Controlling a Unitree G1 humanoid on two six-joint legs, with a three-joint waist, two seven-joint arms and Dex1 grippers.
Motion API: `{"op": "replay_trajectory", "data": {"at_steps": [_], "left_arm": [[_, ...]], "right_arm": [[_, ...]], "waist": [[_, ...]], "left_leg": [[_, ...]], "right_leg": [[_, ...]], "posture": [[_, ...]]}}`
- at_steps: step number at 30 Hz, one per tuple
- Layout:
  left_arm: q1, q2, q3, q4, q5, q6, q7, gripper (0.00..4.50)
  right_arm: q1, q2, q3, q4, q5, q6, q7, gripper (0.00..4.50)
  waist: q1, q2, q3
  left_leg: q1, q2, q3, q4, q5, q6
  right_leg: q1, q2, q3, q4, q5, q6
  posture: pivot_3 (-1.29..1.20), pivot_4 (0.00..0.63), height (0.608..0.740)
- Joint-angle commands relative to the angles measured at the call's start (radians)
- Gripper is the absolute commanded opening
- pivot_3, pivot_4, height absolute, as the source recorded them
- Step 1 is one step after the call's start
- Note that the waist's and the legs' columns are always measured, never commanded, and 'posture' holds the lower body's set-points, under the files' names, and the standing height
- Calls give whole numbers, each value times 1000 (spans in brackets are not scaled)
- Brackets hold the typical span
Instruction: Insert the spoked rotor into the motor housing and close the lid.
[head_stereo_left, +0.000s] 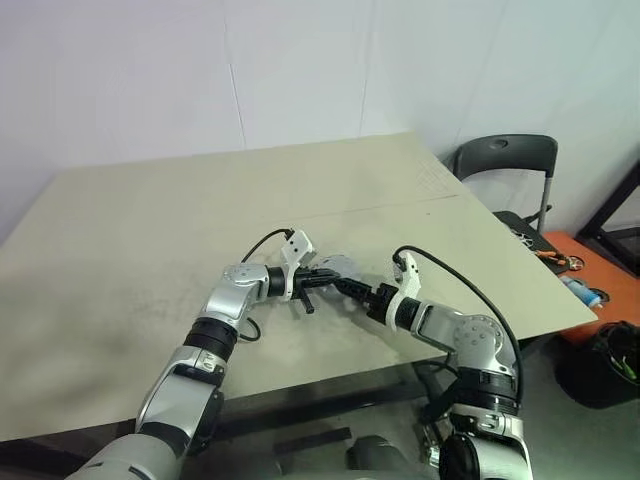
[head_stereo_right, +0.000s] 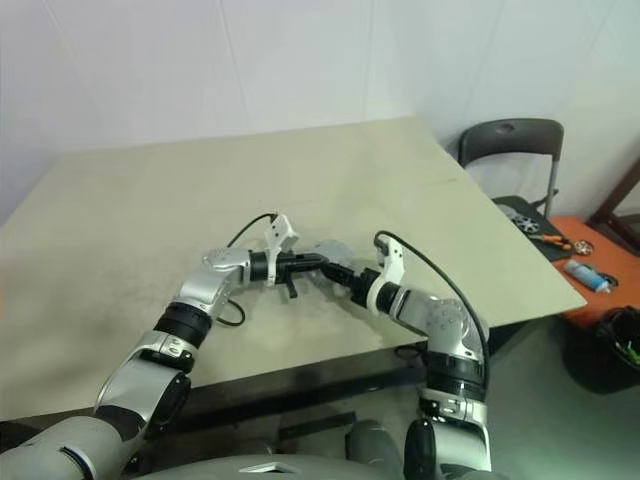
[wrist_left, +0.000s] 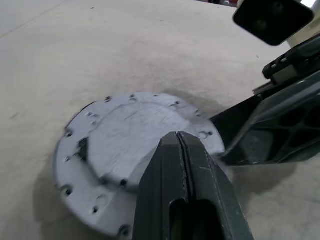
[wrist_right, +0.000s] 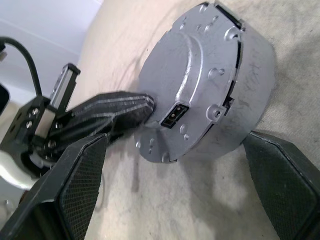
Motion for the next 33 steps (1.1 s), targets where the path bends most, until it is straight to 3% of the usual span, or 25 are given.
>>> {"op": "replay_trajectory", "data": {"at_steps": [1, 11, 19, 33], "left_arm": [[18, 0, -28, 23, 17, 21, 1, 0], [-34, 39, 6, 44, -2, -7, -3, 0], [-167, 86, 61, 230, -5, -68, 13, 0], [-126, 67, 50, 228, 2, -91, -1, 0]], "right_arm": [[-11, 19, 13, 72, -30, -37, -43, 4461], [-23, 25, 12, 118, -21, -59, -53, 4461], [-35, 17, 34, 124, -10, -62, -48, 4461], [-21, 38, 31, 130, -15, -93, -87, 4461]], "waist": [[-2, 0, 0], [-24, 0, -2], [-34, 0, -1], [-29, 0, 0]], "left_leg": [[0, 0, 0, 0, 0, 0], [2, 0, 0, 0, 0, 0], [0, 0, -1, -1, 0, 0], [-1, 0, -1, -1, 0, 0]], "right_leg": [[0, 0, 0, 0, 0, 0], [0, 0, 0, 2, 0, 0], [-5, 1, 0, 2, 0, 0], [-9, 1, 0, 2, 3, 2]], "posture": [[0, 0, 740], [0, 0, 740], [0, 0, 740], [0, 0, 740]]}}
